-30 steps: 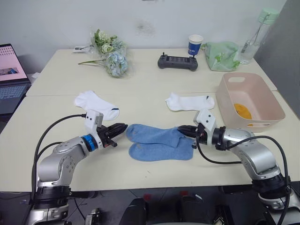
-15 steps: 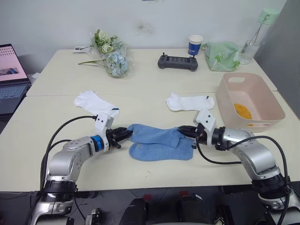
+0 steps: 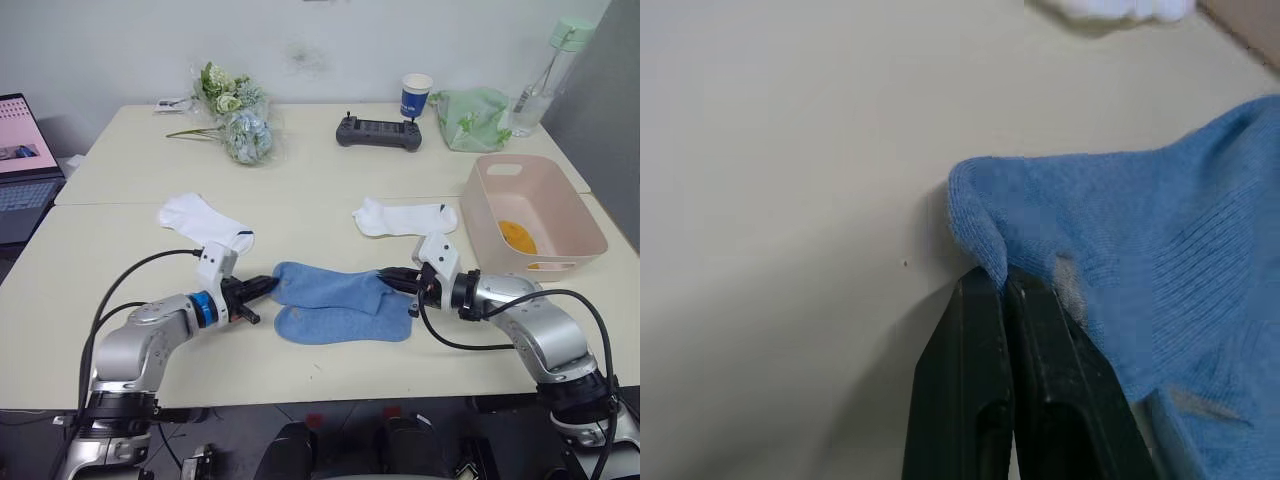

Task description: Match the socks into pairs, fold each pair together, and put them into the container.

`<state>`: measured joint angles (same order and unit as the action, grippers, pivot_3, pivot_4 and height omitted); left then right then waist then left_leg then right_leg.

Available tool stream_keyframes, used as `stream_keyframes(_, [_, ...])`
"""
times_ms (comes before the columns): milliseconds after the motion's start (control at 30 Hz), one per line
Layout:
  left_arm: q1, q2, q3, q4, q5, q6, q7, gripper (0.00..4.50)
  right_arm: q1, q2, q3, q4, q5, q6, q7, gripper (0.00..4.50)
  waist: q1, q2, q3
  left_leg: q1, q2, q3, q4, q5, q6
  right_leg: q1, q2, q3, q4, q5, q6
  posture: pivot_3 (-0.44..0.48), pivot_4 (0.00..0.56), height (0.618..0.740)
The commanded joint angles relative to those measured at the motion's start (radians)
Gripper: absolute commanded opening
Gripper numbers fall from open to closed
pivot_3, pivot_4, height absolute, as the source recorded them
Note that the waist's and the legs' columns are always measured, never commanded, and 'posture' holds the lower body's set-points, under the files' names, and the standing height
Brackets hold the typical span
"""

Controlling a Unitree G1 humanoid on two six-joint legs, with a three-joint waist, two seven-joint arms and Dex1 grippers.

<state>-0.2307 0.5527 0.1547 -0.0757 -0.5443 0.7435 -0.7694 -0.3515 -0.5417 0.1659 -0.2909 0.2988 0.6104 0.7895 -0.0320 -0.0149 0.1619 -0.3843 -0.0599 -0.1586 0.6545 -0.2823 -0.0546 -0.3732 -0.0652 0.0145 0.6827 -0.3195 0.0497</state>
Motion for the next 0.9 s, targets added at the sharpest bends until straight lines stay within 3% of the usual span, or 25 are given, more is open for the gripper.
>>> stream_keyframes(33, [0.023, 0.009, 0.082, -0.157, -0.142, 0.108, 0.013, 0.07, -0.044, -0.029, -0.083, -0.020, 0.058, 0.014, 0.031, 0.00, 0.000, 0.000, 0.000, 0.000, 0.000, 0.000, 0.000, 0.000, 0.000, 0.000, 0.000, 0.000, 0.000, 0.000, 0.000, 0.000, 0.150, 0.740])
stream_keyframes(267, [0.097, -0.056, 0.043, -0.261, -0.143, 0.106, 0.106, 0.07, -0.126, -0.075, -0.092, 0.134, 0.029, 0.013, 0.052, 0.00, 0.001, 0.000, 0.000, 0.001, 0.000, 0.001, 0.000, 0.000, 0.000, 0.001, 0.000, 0.000, 0.000, 0.000, 0.000, 0.000, 0.150, 0.740])
stream_keyframes(433, [0.068, -0.121, -0.001, -0.172, -0.050, -0.004, 0.169, 0.07, -0.134, -0.058, -0.042, 0.230, -0.028, -0.061, 0.060, 0.00, 0.002, 0.000, 0.000, 0.001, 0.000, 0.002, 0.000, 0.000, 0.000, 0.001, 0.000, 0.000, 0.000, 0.000, 0.000, 0.000, 0.150, 0.740])
stream_keyframes(567, [0.059, -0.118, -0.045, -0.141, -0.013, -0.048, 0.149, 0.07, -0.149, -0.049, -0.043, 0.277, -0.061, -0.116, 0.044, 0.00, 0.002, 0.000, 0.000, 0.000, 0.000, 0.003, 0.000, 0.000, 0.000, 0.000, 0.000, 0.000, 0.000, 0.000, 0.000, 0.000, 0.150, 0.740])
stream_keyframes(633, [0.062, -0.111, -0.051, -0.144, -0.018, -0.046, 0.136, 0.00, -0.152, -0.047, -0.054, 0.281, -0.070, -0.129, 0.029, 0.47, 0.000, 0.000, 0.000, 0.000, 0.000, 0.003, 0.000, 0.000, 0.000, 0.000, 0.000, 0.000, 0.000, 0.000, 0.000, 0.000, 0.150, 0.740])
stream_keyframes(667, [0.069, -0.104, -0.054, -0.151, -0.022, -0.045, 0.124, 0.20, -0.150, -0.048, -0.059, 0.281, -0.070, -0.132, 0.026, 0.72, 0.000, 0.000, 0.000, 0.000, 0.000, 0.003, 0.000, 0.000, 0.000, 0.000, 0.000, 0.000, 0.000, 0.000, 0.000, 0.000, 0.150, 0.740])
stream_keyframes(733, [0.080, -0.087, -0.051, -0.158, -0.019, -0.050, 0.112, 0.64, -0.143, -0.052, -0.081, 0.269, -0.062, -0.134, 0.022, 1.41, 0.001, 0.000, 0.000, 0.000, 0.000, 0.003, 0.000, 0.000, 0.000, 0.000, 0.000, 0.000, 0.000, 0.000, 0.000, 0.000, 0.150, 0.740])
stream_keyframes(900, [0.066, -0.030, -0.006, -0.110, 0.026, -0.097, 0.120, 2.21, -0.121, -0.066, -0.135, 0.163, 0.006, -0.088, 0.050, 3.21, 0.001, 0.000, 0.000, 0.000, 0.000, 0.003, 0.000, 0.000, 0.000, 0.000, 0.000, 0.000, 0.000, 0.000, 0.000, 0.000, 0.150, 0.740])
